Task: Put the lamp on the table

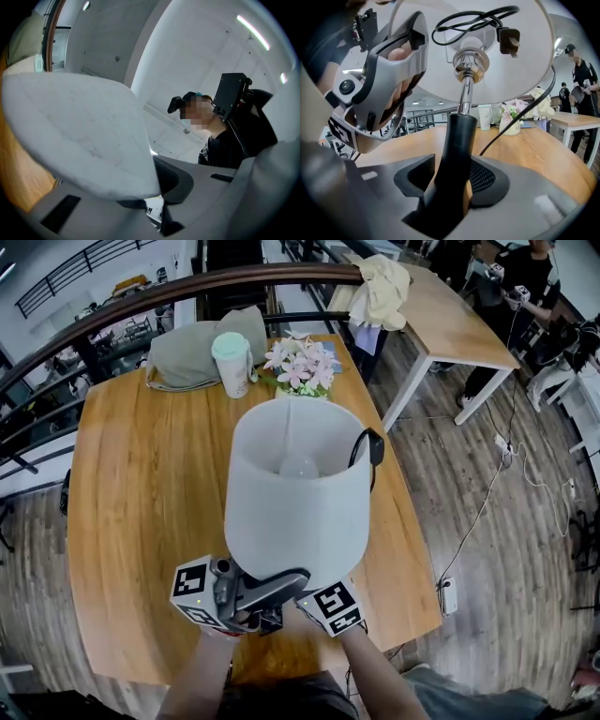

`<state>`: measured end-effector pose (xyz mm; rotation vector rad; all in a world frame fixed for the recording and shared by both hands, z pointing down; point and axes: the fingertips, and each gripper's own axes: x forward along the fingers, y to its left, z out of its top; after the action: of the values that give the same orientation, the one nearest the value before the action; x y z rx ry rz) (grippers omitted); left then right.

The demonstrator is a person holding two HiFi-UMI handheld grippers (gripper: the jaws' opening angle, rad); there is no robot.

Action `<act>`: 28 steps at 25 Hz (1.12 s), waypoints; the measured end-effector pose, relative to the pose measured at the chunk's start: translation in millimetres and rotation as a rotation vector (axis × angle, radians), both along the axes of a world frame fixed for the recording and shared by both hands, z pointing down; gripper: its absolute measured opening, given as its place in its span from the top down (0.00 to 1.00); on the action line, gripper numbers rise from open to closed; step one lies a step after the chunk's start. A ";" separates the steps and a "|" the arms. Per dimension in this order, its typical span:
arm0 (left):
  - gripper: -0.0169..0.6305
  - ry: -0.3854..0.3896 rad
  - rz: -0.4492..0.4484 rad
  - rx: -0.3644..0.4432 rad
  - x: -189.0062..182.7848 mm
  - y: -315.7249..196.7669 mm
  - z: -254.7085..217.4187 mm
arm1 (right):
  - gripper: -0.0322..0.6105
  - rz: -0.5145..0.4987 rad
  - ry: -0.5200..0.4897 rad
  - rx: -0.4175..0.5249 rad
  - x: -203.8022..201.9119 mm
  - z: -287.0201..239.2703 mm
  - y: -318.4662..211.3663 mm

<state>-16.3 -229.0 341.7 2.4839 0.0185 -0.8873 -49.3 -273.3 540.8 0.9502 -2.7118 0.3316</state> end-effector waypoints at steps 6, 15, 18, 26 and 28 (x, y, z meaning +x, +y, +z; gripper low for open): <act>0.96 -0.023 -0.003 0.010 5.4 8.3 2.0 | 0.62 0.018 -0.007 -0.008 9.9 -4.2 7.0; 0.97 -0.035 -0.011 0.010 7.4 21.9 6.0 | 0.62 0.024 -0.008 -0.020 26.4 -6.6 24.2; 0.97 -0.039 -0.016 0.010 6.6 26.9 6.9 | 0.62 0.033 0.002 -0.038 32.0 -5.1 28.7; 0.97 -0.044 -0.024 0.005 2.1 40.4 10.4 | 0.63 0.034 0.020 -0.054 39.8 -1.3 43.8; 0.97 -0.046 -0.027 0.005 2.5 43.9 12.2 | 0.63 0.038 0.024 -0.059 42.4 0.3 47.9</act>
<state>-13.8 -185.0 353.9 2.5134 -0.0285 -0.8420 -6.9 -225.5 541.1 0.9834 -2.6502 0.4027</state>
